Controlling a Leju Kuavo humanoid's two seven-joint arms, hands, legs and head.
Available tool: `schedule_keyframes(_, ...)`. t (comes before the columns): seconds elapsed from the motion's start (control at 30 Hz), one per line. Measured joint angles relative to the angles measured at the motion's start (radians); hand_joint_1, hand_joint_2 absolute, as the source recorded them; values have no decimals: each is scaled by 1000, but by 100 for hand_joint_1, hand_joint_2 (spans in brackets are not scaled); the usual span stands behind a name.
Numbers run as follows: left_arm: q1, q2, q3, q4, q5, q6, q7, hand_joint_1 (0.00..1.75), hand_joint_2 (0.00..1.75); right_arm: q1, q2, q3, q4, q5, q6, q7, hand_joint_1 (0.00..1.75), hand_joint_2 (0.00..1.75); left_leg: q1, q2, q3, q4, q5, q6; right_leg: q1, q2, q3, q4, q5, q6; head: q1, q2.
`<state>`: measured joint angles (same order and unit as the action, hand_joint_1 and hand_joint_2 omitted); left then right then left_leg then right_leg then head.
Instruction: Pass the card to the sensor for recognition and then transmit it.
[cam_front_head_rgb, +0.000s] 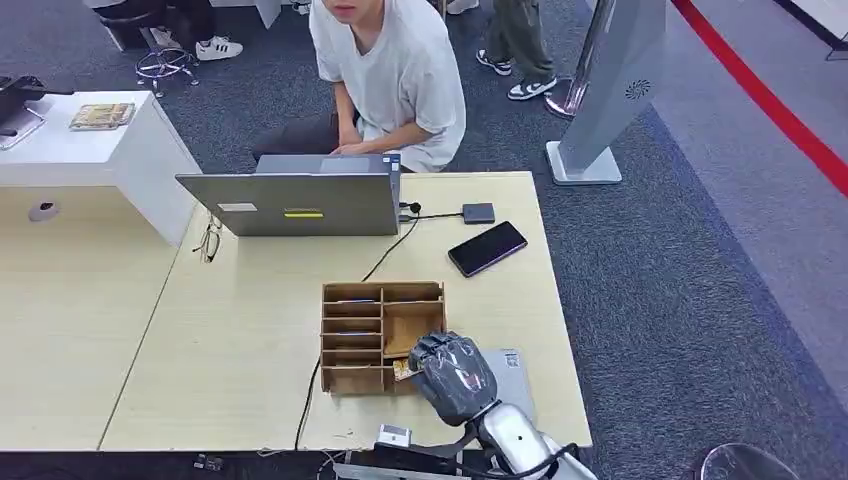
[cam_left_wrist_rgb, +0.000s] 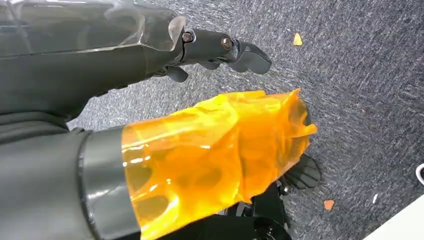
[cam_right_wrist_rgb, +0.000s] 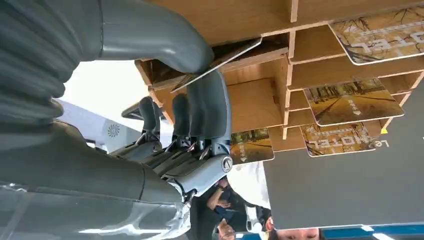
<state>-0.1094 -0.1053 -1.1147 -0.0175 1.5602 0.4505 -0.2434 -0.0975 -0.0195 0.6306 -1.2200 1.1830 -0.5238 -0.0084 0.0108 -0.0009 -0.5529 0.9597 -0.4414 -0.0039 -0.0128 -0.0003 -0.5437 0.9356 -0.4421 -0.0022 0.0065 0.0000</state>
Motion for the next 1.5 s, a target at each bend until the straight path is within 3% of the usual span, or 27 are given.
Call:
schedule_keyframes(0.07,0,0,0,0,0,0,0,0,0,0,0,0,0,0,0,1,115,175,0,0,0,0,0,0,0,0,0,0,0,0,0,0)
schedule_keyframes(0.13,0,0,0,0,0,0,0,0,0,0,0,0,0,0,0,2,134,175,0,0,0,0,0,0,0,0,0,0,0,0,0,0)
schedule_keyframes(0.27,0,0,-1,0,0,0,0,0,0,-1,0,0,1,0,0,2,133,175,0,0,0,0,0,0,0,0,0,0,0,0,0,0)
schedule_keyframes(0.53,0,0,-7,0,6,0,0,0,0,0,0,0,5,1,-1,4,157,175,0,0,0,0,0,0,0,0,0,0,0,0,0,0)
schedule_keyframes(0.6,0,0,-9,0,9,-1,0,0,0,0,0,0,5,2,-6,5,171,175,0,0,0,0,0,0,0,0,0,0,0,0,0,0)
schedule_keyframes(0.93,0,0,-15,0,10,1,-7,0,0,0,-11,0,-113,8,-9,2,175,175,0,0,0,0,0,0,0,0,0,0,0,0,0,0)
schedule_keyframes(1.13,5,-21,-12,0,10,71,-50,0,0,18,-42,-2,-215,14,-37,-12,175,175,0,0,0,0,0,0,0,0,0,0,0,0,0,0)
schedule_keyframes(1.5,9,-31,-12,0,10,74,-55,0,0,29,-78,-17,-353,6,-72,-40,175,175,0,0,0,0,0,0,0,0,0,0,0,0,0,0)
